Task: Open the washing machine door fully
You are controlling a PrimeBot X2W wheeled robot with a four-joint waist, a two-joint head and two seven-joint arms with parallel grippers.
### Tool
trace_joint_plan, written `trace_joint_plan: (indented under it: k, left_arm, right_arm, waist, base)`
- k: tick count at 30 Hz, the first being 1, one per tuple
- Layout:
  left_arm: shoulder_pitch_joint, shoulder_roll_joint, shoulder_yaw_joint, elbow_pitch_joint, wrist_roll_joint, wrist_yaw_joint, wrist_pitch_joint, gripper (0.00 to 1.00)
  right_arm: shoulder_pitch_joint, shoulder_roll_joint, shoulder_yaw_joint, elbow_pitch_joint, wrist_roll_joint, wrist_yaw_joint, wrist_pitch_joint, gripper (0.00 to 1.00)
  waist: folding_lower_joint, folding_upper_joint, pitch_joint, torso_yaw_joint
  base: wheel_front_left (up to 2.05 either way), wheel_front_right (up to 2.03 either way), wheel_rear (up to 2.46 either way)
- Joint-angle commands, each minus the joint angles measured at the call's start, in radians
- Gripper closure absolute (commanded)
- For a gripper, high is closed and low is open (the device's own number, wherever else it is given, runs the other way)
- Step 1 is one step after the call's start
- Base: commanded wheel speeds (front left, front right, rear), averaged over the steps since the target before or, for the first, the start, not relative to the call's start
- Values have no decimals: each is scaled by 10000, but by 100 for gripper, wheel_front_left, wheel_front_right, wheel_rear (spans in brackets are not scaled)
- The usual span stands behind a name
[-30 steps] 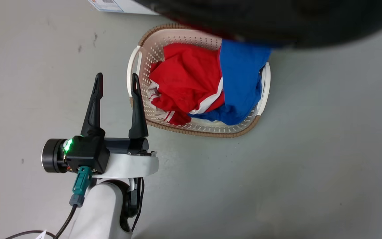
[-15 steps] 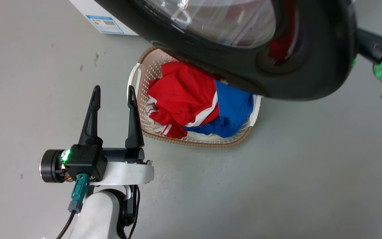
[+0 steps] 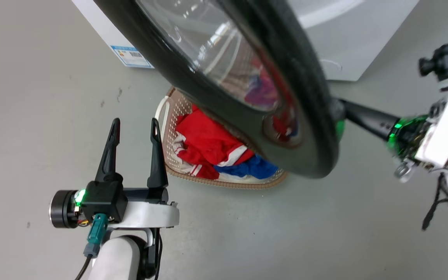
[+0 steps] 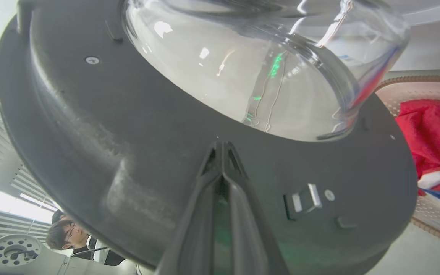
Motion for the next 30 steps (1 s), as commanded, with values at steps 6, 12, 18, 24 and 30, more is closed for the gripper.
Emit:
trace_joint_plan:
  k: [6,12,18,24,30]
  left_arm:
    - [318,5,28,164,124,-81,-26,0]
    - [557,5,-21,280,159,-131,-28,0]
    - [780,5,-73,390,211,-197,-28,0]
    - [971,5,-79,455,233,-245,-28,0]
    - [1072,5,-45,517,230,-267,-26,0]
  right_arm:
    - [868,424,478,-266,34,32,47,100]
    - [1551,721,921,-361,-48,32,30,100]
    - [2002,1018,1274,-304,-7,32,23,100]
    - [2403,1302,1644,-165,-55,31,-2,100]
    - [2657,1476,1877,-58,-152,29,-99,100]
  waist:
    - [1,0,-608,92]
    - [1,0,-1057,178]
    - [1,0,-1451,244]
    - [1,0,-1719,322]
    - [1,0,-1876,375]
  base:
    - [0,0,0]
    - [0,0,0]
    - [0,0,0]
    - [0,0,0]
    - [0,0,0]
